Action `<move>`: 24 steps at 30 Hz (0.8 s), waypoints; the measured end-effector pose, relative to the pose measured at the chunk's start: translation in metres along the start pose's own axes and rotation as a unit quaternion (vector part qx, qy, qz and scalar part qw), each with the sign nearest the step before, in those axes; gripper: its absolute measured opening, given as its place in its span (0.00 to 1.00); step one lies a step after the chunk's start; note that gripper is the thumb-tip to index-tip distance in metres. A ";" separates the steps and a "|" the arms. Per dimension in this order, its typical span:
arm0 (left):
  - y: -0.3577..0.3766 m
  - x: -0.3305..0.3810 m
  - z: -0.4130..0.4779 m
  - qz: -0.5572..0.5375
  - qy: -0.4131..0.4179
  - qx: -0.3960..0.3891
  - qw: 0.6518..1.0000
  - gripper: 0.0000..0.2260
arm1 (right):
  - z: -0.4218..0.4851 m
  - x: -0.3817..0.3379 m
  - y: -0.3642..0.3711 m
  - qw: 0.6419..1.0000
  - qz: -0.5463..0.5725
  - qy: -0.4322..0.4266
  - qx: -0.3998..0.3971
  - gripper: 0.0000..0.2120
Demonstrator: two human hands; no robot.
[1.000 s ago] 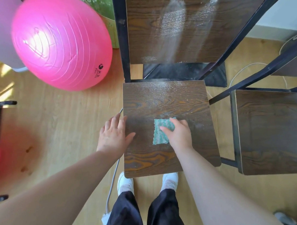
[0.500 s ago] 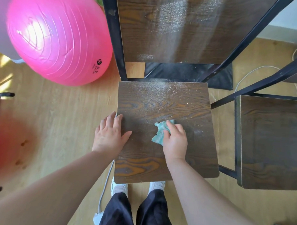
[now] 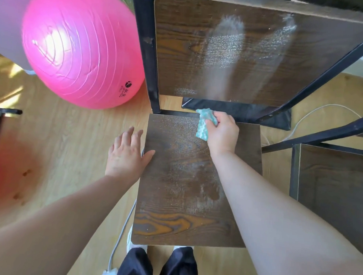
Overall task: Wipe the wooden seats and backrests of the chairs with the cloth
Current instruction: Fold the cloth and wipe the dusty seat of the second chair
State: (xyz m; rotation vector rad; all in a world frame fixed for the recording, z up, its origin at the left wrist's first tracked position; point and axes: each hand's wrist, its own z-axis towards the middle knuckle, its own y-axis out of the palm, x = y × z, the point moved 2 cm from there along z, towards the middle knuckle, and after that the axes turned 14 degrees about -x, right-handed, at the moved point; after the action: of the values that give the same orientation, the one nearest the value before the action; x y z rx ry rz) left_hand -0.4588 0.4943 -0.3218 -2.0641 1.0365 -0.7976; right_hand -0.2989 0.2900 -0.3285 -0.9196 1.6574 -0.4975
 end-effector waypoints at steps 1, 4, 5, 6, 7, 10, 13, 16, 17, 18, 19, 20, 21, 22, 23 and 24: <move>-0.001 -0.003 0.002 0.002 -0.002 0.001 1.000 0.31 | 0.002 -0.004 0.008 1.000 -0.010 -0.005 -0.010 0.11; -0.001 -0.011 0.006 0.000 -0.006 0.002 1.000 0.31 | 0.006 -0.004 0.026 0.998 -0.047 0.040 -0.022 0.11; 0.000 -0.013 0.007 -0.004 -0.007 0.002 1.000 0.31 | 0.007 -0.002 0.030 0.996 -0.056 0.058 -0.028 0.11; 0.000 -0.015 0.008 -0.006 -0.009 0.003 1.000 0.31 | 0.007 0.000 0.034 0.995 -0.066 0.065 -0.035 0.12; 0.001 -0.017 0.010 -0.006 -0.012 0.002 1.000 0.31 | 0.006 0.000 0.039 0.994 -0.078 0.063 -0.043 0.13; 0.004 -0.024 0.012 -0.009 -0.018 -0.002 1.000 0.31 | 0.001 -0.011 0.056 0.991 -0.110 0.036 -0.069 0.19; 0.003 -0.032 0.013 -0.024 -0.020 0.002 1.000 0.31 | -0.005 -0.034 0.075 0.987 -0.117 -0.021 -0.110 0.19; -0.001 -0.041 0.010 -0.033 -0.022 0.009 0.999 0.31 | -0.012 -0.060 0.097 0.976 -0.120 -0.091 -0.155 0.17; -0.003 -0.044 0.008 -0.035 -0.023 0.011 0.999 0.31 | -0.014 -0.068 0.103 0.973 -0.128 -0.106 -0.162 0.17; -0.003 -0.048 0.007 -0.035 -0.024 0.011 0.999 0.31 | -0.016 -0.074 0.108 0.971 -0.133 -0.115 -0.163 0.16; -0.003 -0.053 0.006 -0.034 -0.025 0.011 0.999 0.31 | -0.016 -0.078 0.112 0.971 -0.133 -0.118 -0.159 0.16; -0.002 -0.057 0.005 -0.032 -0.027 0.011 0.999 0.31 | -0.017 -0.082 0.115 0.973 -0.130 -0.118 -0.152 0.15; -0.001 -0.062 0.004 -0.032 -0.029 0.011 0.999 0.32 | -0.017 -0.083 0.117 0.975 -0.125 -0.117 -0.143 0.15; 0.000 -0.066 0.003 -0.033 -0.032 0.010 0.999 0.32 | -0.018 -0.084 0.119 0.977 -0.120 -0.117 -0.134 0.15; 0.001 -0.070 0.002 -0.035 -0.034 0.010 0.999 0.32 | -0.018 -0.084 0.121 0.979 -0.114 -0.115 -0.126 0.15; 0.003 -0.074 0.001 -0.036 -0.035 0.009 0.999 0.32 | -0.019 -0.084 0.122 0.980 -0.110 -0.115 -0.122 0.15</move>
State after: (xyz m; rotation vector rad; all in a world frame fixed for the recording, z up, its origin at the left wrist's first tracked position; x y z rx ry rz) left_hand -0.4958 0.5554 -0.3405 -2.1086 0.9187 -0.7618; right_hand -0.3488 0.4276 -0.3604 -1.3019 1.4327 -0.3248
